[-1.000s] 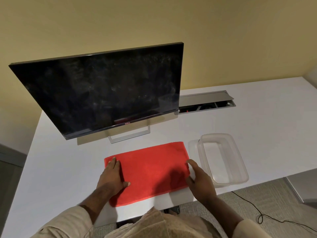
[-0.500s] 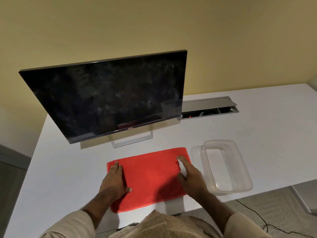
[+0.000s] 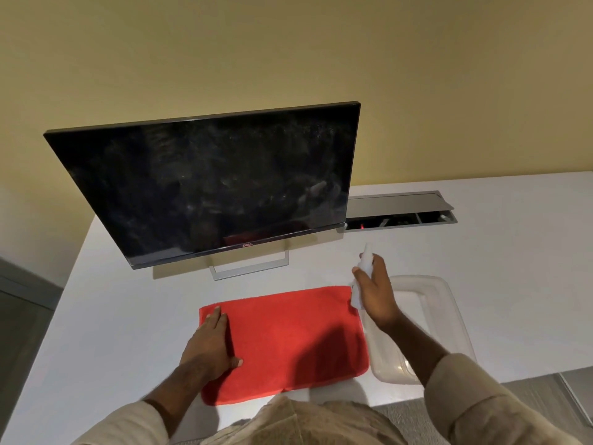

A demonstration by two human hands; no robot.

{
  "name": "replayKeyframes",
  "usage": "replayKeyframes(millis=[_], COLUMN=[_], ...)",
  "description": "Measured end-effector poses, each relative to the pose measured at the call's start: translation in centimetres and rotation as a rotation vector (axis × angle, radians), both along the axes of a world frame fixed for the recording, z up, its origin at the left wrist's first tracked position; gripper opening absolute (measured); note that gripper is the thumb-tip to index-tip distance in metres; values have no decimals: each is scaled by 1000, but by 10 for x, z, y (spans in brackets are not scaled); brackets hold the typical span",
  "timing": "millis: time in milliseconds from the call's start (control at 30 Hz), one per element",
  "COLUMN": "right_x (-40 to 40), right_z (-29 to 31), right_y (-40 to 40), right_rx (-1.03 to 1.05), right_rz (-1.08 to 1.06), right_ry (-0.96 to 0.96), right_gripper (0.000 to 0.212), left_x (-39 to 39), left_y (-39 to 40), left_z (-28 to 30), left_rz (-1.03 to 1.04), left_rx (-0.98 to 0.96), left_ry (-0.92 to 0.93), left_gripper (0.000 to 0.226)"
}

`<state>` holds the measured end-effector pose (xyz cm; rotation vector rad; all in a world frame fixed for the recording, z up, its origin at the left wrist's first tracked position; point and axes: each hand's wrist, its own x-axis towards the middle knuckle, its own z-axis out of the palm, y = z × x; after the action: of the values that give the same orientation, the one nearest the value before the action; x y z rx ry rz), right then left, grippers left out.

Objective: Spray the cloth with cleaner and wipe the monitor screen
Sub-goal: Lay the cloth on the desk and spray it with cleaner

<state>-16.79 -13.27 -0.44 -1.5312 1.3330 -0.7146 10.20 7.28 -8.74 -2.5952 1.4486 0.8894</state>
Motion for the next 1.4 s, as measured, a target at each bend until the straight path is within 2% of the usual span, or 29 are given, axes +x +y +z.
replayKeyframes(millis=[167,267,433,700,833,967,1200,1400], right_x=[4,3,1,-4,-1,-1,-5,-14], right_z=[5,4,-3,-22,-28,-29,-19,-2], right_y=[-37,-54,-78,-105,-113,-117,-123,-122], right_rx=[-34,-83,-64,-50,26,63,141,105], right_rz=[-37,4,-46,-53,-70,-61,-48,-10], right_ry=[21,52,94,241,325,330,343,348], right_gripper=[32,26,33,25,38,36,73,102], left_x=[-1,-2,-3,-3,-5,-6,-6,-8], left_y=[1,1,0,-1,-2,-2,-4,-2], left_z=[-1,-1,-2,-2,-1,2,6,5], left_rz=[9,20,26,33,42,36,29,38], left_rx=[4,6,14,18,28,28,23,4], left_ry=[-1,-2,-20,-24,-19,-23,-19,-7], left_gripper=[128,127,127,127,125,125,124,125])
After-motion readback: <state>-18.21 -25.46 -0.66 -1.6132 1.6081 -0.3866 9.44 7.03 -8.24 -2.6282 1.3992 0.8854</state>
